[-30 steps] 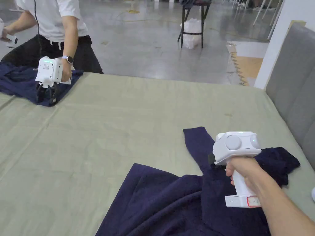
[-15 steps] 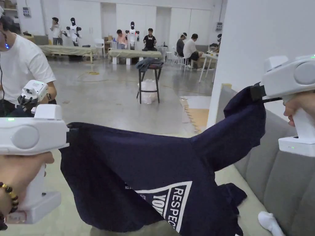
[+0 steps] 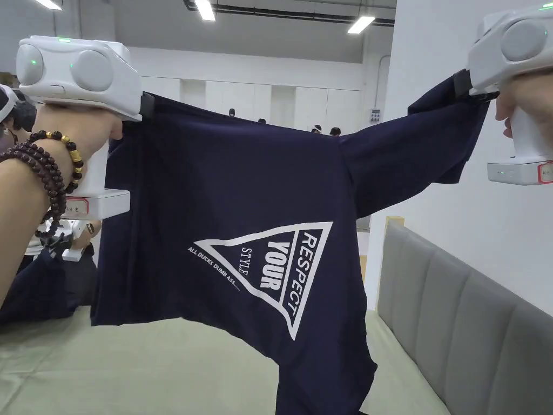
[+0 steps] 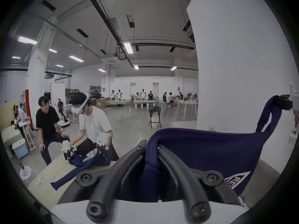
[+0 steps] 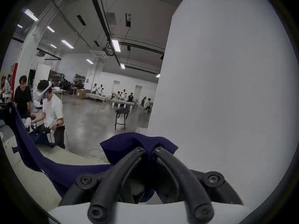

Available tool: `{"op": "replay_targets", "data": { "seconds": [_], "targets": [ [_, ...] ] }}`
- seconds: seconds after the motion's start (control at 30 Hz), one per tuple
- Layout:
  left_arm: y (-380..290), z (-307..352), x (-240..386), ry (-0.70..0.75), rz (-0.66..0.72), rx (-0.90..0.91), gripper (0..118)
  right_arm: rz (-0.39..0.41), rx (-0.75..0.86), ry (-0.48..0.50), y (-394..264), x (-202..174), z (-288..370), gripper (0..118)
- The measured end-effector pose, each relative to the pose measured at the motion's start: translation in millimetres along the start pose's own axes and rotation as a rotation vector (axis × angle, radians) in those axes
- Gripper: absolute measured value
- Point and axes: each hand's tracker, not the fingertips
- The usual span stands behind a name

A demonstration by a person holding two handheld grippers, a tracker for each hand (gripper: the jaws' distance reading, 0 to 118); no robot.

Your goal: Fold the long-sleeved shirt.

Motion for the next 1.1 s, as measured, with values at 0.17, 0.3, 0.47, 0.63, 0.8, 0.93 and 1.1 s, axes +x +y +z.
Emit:
{"op": "replay_targets", "data": {
  "seconds": [0.17,0.3,0.47,0.63,0.8,0.93,1.1],
  "targets": [
    [-55.8,-8.6,-5.0,-0.023,-0.002,-0.07,9,-0.041,-0.086,0.033,-52.0,-14.1,-19.6,3],
    [-138.0,-26.7,-2.9,-0.019,-0.001,-0.197,9,-0.052,-0.203,0.096,-132.2,-37.6,-38.5,3],
    [-254.6,-35.2,-1.3,-0.028,-0.004,-0.364,9,-0.027,-0.354,0.145,-247.5,-75.1,-48.8,3],
    [-293.0,-7.0,-9.4,-0.043,0.016,-0.401,9,-0.034,-0.386,0.18,-292.5,-78.0,-25.6,3],
    [-306.9,62.3,-15.3,-0.102,-0.002,-0.378,9,-0.081,-0.339,0.241,-310.4,-59.0,53.3,3],
    [-358.3,139.3,-14.0,-0.132,-0.073,-0.449,9,-0.038,-0.387,0.314,-367.7,-53.0,136.1,3],
    [-471.0,240.3,-20.3,-0.162,-0.053,-0.611,9,0.029,-0.619,0.445,-475.2,-64.1,213.7,3]
  ]
}}
